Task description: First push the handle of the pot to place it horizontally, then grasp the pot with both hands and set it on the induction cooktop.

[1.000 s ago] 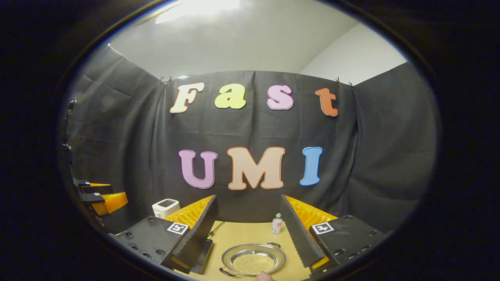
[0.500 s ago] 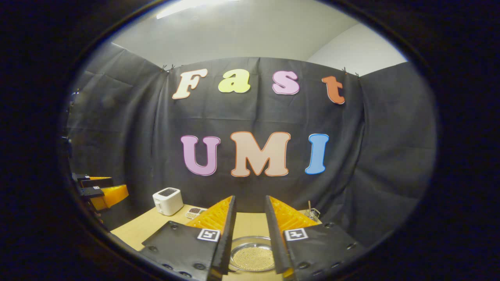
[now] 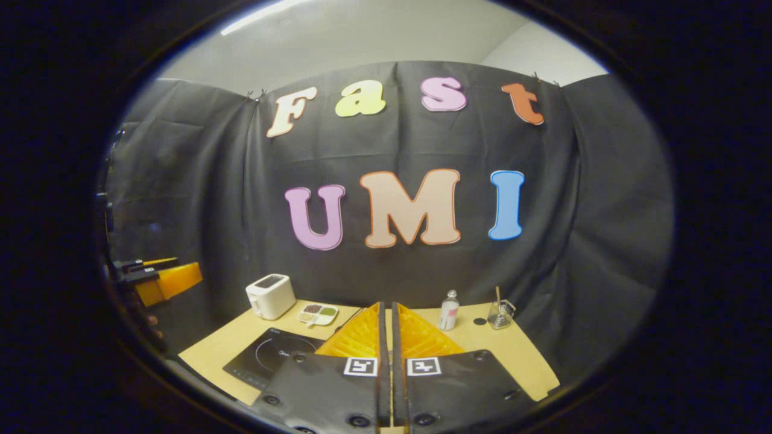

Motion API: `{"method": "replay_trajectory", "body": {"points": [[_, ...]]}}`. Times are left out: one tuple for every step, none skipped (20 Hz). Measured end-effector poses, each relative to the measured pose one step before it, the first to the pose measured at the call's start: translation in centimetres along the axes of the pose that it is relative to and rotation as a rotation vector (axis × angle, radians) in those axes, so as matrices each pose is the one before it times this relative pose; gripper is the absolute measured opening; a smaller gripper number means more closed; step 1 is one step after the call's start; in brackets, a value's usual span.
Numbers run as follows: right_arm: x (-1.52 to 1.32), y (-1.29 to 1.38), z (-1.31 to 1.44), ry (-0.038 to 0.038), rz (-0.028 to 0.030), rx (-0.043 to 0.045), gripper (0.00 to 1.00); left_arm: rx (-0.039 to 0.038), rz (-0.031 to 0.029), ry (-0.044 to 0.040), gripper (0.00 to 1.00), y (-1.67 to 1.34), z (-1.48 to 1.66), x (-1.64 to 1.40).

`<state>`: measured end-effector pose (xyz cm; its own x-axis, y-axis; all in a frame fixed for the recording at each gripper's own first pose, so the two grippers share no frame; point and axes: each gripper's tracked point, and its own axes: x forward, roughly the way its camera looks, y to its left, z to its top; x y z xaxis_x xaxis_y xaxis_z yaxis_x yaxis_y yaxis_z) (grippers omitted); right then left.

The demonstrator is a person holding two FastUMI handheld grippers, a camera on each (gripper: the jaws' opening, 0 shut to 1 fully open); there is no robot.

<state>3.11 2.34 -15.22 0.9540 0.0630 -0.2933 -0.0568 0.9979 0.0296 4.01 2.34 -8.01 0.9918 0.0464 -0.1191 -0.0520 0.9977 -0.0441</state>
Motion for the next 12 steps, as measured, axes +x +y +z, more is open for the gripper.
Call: {"method": "replay_trajectory", "body": {"points": [[0.261,0.281,-0.659,0.01219,0.01766,0.01022,0.04,0.00135,-0.00331,-0.01189,0.89,-0.204,-0.131,0.154],[0.376,-0.072,-0.855,0.01533,-0.00174,-0.00291,0.04,0.00002,-0.00363,-0.00922,0.84,-0.19,0.049,0.377],[0.355,-0.268,-1.051,0.02725,-0.00587,0.0008,0.04,0.00074,-0.00171,0.00625,0.84,0.231,-0.318,0.392],[0.409,-0.024,-1.261,0.0267,-0.00235,0.01188,0.0,-0.00088,-0.00242,0.00711,0.88,0.284,-0.48,0.41],[0.53,0.171,-1.0,0.02496,-0.00238,0.01452,0.04,-0.00966,-0.00993,-0.00578,0.84,-0.017,-0.184,0.717],[0.424,-0.012,-1.17,0.03018,-0.01279,0.00715,0.0,-0.01035,-0.00992,-0.00322,0.89,0.15,0.015,1.021],[0.385,-0.32,-0.982,0.02609,-0.02839,-0.00088,0.04,-0.00758,-0.01095,0.012,0.89,0.306,-0.636,1.008],[0.391,-0.184,-1.095,0.02525,-0.02454,0.0012,0.0,-0.00835,-0.0145,0.01097,0.89,0.258,-0.518,0.816],[0.288,0.149,-1.023,0.02685,-0.01944,0.00312,0.0,-0.01179,-0.01771,0.00409,0.84,0.185,-0.273,0.868],[0.187,0.192,-1.316,0.02729,-0.01451,0.00866,0.04,-0.01171,-0.0226,0.00757,0.89,0.037,-0.448,0.841],[0.294,0.123,-1.165,0.02901,-0.01996,0.01355,0.04,-0.00776,-0.02421,0.01634,0.89,0.091,-0.894,0.693],[0.313,0.019,-1.059,0.02264,-0.02025,0.01401,0.0,-0.00125,-0.02058,0.00898,0.89,0.131,-0.574,0.708]]}}
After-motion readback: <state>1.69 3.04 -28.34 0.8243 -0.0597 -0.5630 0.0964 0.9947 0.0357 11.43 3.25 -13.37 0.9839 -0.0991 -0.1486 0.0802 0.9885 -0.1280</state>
